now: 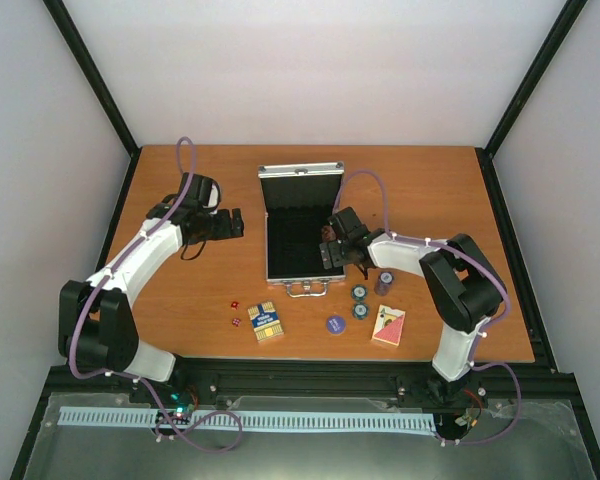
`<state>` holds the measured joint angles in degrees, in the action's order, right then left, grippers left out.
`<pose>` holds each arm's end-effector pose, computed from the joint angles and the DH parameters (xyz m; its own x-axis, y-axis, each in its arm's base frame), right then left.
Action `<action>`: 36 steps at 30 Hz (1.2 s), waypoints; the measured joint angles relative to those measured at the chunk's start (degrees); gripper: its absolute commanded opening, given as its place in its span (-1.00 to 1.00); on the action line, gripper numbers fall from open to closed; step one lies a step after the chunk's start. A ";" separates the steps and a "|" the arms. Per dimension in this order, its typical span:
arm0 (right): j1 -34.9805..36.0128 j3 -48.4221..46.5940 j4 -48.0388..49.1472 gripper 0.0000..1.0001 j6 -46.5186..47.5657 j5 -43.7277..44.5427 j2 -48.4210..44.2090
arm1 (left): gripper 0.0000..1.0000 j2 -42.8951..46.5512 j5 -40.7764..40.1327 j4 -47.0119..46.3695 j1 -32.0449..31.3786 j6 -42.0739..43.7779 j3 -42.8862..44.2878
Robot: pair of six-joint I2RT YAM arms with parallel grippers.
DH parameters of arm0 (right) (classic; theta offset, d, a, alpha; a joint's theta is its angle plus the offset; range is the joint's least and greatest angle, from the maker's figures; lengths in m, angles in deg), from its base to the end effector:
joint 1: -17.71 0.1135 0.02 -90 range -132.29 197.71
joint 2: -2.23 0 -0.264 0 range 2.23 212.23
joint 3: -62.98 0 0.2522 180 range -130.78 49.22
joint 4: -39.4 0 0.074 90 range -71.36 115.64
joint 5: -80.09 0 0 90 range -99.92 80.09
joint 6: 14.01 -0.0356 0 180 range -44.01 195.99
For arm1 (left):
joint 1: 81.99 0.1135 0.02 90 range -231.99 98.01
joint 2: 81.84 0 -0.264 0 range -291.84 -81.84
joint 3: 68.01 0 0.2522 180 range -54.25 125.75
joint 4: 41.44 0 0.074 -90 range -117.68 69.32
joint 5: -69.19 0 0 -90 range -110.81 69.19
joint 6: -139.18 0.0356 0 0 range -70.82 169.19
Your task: Pack up texas hold em set
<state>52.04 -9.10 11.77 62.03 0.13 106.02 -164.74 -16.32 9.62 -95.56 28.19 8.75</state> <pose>0.2951 0.1940 0.1435 -0.8056 -0.2625 -0.5311 -0.2963 0.9548 -0.0225 0.2885 -0.0725 0.2565 -0.8614 -0.1594 -0.4822 -0.0358 0.9662 -0.2555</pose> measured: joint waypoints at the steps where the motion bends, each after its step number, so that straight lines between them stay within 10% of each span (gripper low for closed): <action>1: 0.00 0.15 0.28 1.00 0.02 0.04 0.00 | 0.99 -0.11 0.00 0.00 0.00 0.00 0.00; 13: -0.17 0.44 -0.55 1.00 0.48 -1.66 -0.81 | 0.99 -0.55 -0.26 0.00 0.00 0.00 0.00; 36: -8.79 -0.90 -33.31 0.91 -5.20 -0.52 -19.45 | 0.99 -1.90 -0.39 -0.04 0.00 0.22 -0.17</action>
<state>43.25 -10.00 -21.54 56.83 -0.40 86.56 -166.64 -16.72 9.58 -95.56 28.41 8.58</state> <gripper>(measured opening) 0.962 0.997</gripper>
